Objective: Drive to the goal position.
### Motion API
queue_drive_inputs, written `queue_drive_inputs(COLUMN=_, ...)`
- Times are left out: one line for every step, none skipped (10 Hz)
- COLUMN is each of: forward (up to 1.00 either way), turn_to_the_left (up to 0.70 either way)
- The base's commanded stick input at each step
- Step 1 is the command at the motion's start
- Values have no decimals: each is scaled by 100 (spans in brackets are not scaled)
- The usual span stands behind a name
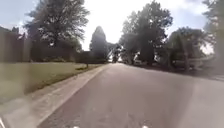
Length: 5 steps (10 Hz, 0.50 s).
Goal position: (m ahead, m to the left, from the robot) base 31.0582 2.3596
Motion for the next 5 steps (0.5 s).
queue_drive_inputs(forward=100, turn_to_the_left=0)
queue_drive_inputs(forward=100, turn_to_the_left=0)
queue_drive_inputs(forward=100, turn_to_the_left=0)
queue_drive_inputs(forward=100, turn_to_the_left=0)
queue_drive_inputs(forward=100, turn_to_the_left=0)
